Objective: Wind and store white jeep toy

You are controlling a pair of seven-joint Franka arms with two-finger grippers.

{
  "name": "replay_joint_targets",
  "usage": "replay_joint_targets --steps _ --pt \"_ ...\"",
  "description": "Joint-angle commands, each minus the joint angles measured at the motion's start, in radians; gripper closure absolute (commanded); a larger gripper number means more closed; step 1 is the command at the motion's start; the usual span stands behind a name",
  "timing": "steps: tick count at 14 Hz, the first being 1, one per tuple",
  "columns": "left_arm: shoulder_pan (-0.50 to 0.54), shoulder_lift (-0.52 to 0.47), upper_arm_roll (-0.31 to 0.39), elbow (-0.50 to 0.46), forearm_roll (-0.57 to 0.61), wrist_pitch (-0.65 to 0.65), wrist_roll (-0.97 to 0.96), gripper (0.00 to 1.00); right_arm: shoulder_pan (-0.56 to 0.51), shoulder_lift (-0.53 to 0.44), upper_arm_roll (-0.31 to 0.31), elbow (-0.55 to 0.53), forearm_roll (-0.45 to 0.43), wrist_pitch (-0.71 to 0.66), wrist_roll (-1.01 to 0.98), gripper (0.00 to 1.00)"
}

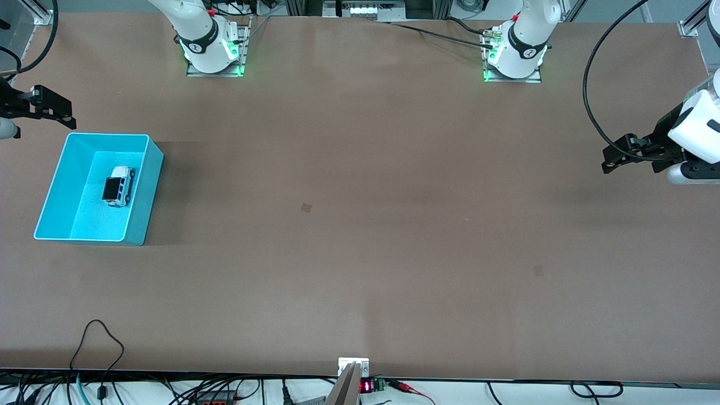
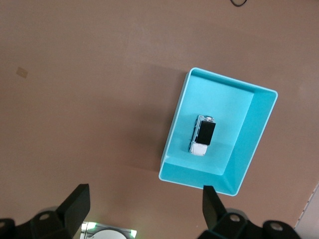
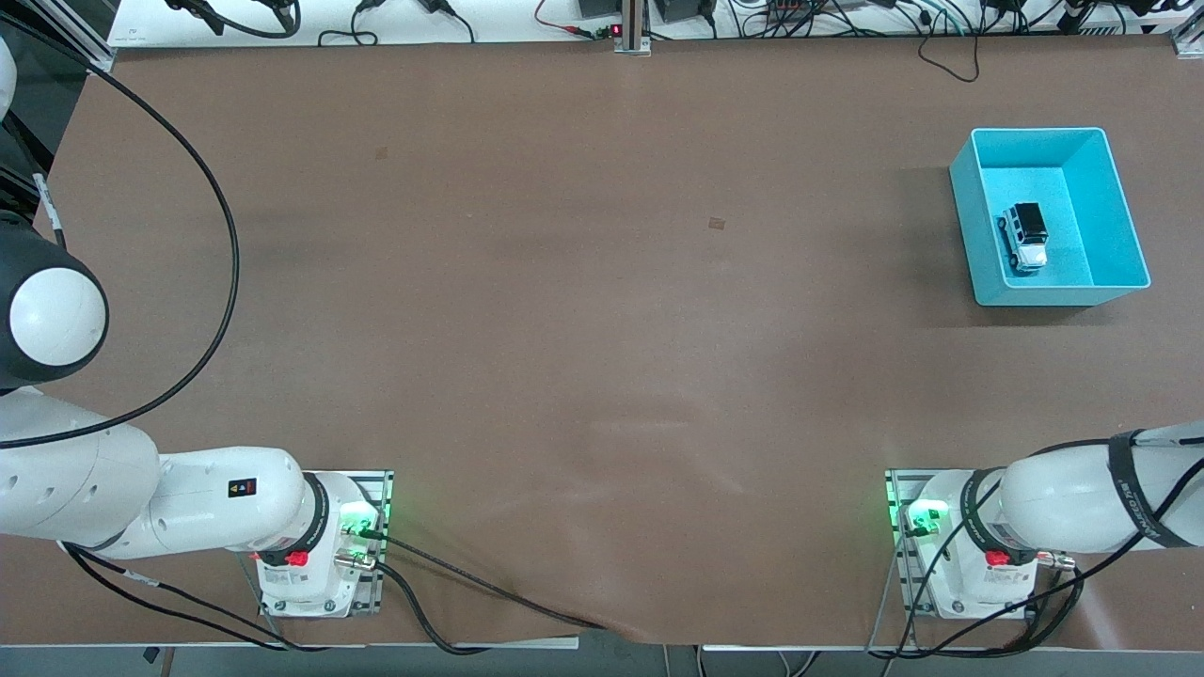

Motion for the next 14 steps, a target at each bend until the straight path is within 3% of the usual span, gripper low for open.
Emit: replay_joint_targets --steps 1,5,8,10,14 --pt "0.025 -0.002 -0.004 -0.011 -0.035 0.011 -0.001 0.0 0.026 0.026 -0.021 -0.011 0.018 -0.004 0.013 0.0" --pt "-0.018 -0.03 0.058 -0.065 -0.033 0.039 0.008 0.0 0.034 0.014 -0.021 -0.044 0.019 0.027 0.026 0.0" --pt "-0.045 -0.034 0.085 -0.066 -0.031 0.04 0.009 0.0 0.046 0.014 -0.02 -0.044 0.019 0.025 0.166 0.0" --pt "-0.116 -0.036 0.175 -0.074 -0.033 0.04 0.009 0.0 0.046 0.014 -0.018 -0.045 0.019 0.028 0.164 0.0" --pt "-0.113 -0.05 0.174 -0.091 -0.031 0.032 0.009 0.0 0.048 0.014 -0.018 -0.051 0.021 0.028 0.166 0.0"
